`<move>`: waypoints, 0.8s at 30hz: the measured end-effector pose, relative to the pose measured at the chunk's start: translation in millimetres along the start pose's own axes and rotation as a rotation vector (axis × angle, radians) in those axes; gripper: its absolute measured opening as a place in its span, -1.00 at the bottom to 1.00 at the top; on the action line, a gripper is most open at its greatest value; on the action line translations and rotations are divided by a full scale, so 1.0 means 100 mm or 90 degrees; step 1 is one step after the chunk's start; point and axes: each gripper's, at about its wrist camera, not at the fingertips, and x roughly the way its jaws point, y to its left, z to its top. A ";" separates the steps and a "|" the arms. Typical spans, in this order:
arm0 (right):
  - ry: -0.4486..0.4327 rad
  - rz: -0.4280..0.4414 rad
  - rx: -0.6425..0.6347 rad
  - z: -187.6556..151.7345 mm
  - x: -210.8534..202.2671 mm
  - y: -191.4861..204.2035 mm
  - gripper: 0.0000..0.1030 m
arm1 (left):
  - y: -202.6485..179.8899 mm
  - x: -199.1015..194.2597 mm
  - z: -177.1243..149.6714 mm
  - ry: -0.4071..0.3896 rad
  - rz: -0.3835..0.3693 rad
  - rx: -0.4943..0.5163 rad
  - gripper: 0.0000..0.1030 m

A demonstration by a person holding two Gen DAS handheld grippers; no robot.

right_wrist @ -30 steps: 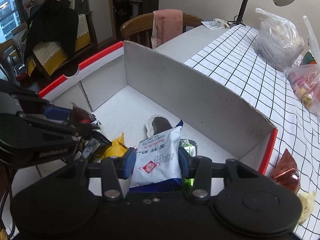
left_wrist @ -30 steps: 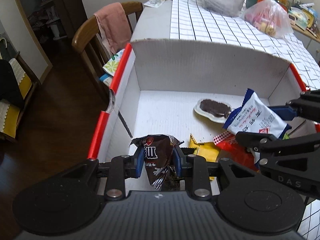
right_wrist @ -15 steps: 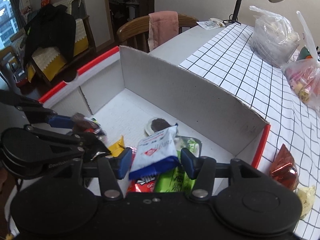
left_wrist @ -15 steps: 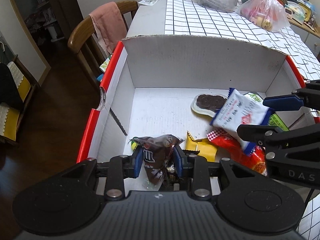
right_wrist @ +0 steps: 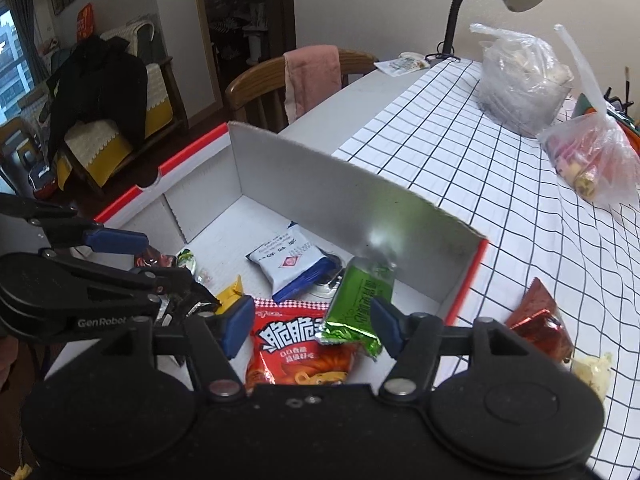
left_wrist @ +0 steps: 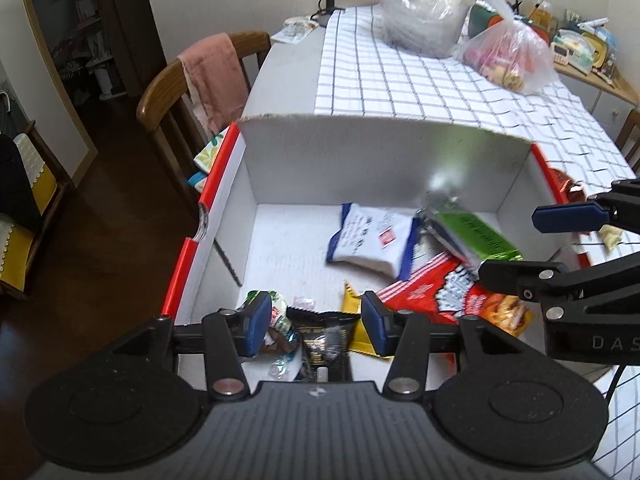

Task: Organize snacks
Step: 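Withdraw both tools from the box toward the Oreo packet and pastry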

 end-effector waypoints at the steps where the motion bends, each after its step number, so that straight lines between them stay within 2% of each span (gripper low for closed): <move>1: -0.003 0.002 0.002 -0.01 -0.04 -0.01 0.24 | -0.02 -0.04 0.00 -0.006 -0.002 0.001 0.03; 4: -0.016 0.010 0.005 -0.03 -0.16 -0.04 0.35 | -0.08 -0.15 0.01 -0.025 -0.011 0.004 0.17; 6: -0.025 0.017 0.011 -0.05 -0.25 -0.06 0.36 | -0.12 -0.21 0.02 -0.034 -0.020 0.004 0.18; 8: -0.033 0.021 0.014 -0.07 -0.33 -0.08 0.45 | -0.17 -0.28 0.02 -0.044 -0.030 0.004 0.19; 9: -0.039 0.021 0.015 -0.08 -0.38 -0.09 0.57 | -0.19 -0.32 0.02 -0.049 -0.033 0.004 0.23; 11: -0.049 0.021 0.017 -0.09 -0.46 -0.11 0.59 | -0.24 -0.39 0.03 -0.062 -0.039 0.005 0.31; 16: -0.075 0.024 0.027 -0.15 -0.68 -0.21 0.62 | -0.37 -0.54 0.06 -0.090 -0.054 0.009 0.39; 19: -0.092 0.011 0.038 -0.19 -0.81 -0.29 0.74 | -0.48 -0.61 0.07 -0.106 -0.064 0.010 0.41; 24: -0.111 0.015 0.065 -0.31 -1.00 -0.50 0.78 | -0.70 -0.67 0.10 -0.120 -0.082 0.014 0.41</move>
